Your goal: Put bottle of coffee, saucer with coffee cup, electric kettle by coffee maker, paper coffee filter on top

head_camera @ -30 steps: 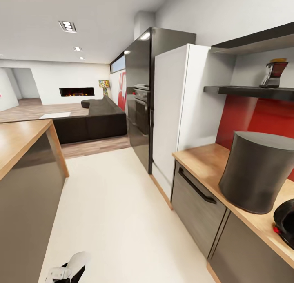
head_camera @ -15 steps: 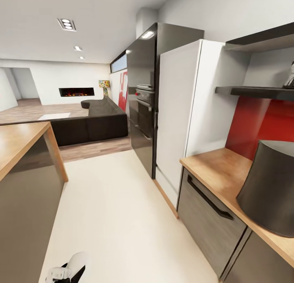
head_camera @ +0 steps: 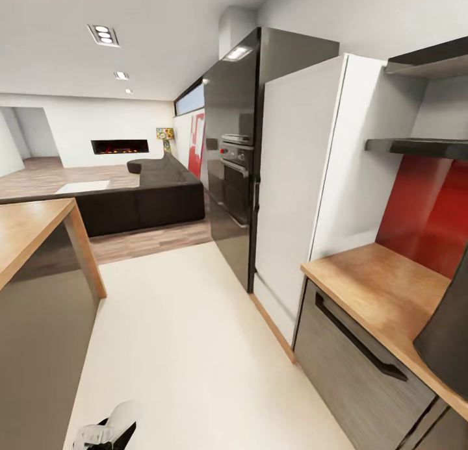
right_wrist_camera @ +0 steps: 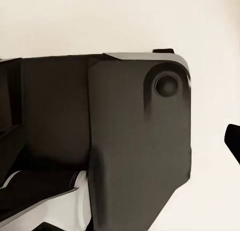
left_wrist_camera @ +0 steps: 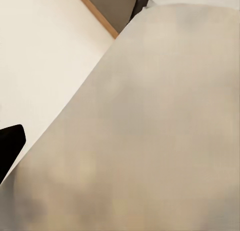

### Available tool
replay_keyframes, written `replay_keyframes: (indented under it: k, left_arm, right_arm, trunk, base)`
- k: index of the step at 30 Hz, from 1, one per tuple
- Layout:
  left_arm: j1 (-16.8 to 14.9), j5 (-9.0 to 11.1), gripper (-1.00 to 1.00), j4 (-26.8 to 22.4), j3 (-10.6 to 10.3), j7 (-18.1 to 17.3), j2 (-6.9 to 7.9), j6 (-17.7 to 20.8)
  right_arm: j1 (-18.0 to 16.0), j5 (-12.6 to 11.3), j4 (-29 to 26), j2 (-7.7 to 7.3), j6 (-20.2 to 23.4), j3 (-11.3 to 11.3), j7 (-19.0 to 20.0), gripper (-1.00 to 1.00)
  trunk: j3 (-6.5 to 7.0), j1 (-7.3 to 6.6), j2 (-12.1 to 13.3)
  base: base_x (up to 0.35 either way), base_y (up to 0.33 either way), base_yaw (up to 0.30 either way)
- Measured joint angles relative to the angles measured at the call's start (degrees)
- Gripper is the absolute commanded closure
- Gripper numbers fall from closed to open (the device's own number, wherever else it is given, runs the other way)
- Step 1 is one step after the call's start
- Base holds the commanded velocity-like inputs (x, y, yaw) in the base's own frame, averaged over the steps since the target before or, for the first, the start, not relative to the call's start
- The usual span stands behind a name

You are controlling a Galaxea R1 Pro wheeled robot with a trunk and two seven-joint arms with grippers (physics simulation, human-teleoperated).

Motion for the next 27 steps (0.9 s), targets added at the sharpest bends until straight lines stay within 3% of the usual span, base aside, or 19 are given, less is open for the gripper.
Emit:
replay_keyframes:
  k: [14, 27]
  left_arm:
    - [0.0, 0.0, 1.00, 0.0, 0.0, 0.0, 0.01, 0.0]
    - [0.0, 0.0, 1.00, 0.0, 0.0, -0.1, -0.01, 0.0]
  right_arm:
    - [0.0, 0.0, 0.0, 0.00, 0.0, 0.0, 0.0, -1.00]
    - [0.0, 0.0, 0.0, 0.00, 0.0, 0.0, 0.0, -1.00]
  trunk:
    - [0.00, 0.01, 0.0]
    - [0.00, 0.02, 0.0]
  base:
    - [0.286, 0.199, -0.257]
    - [0.163, 0.274, -0.264]
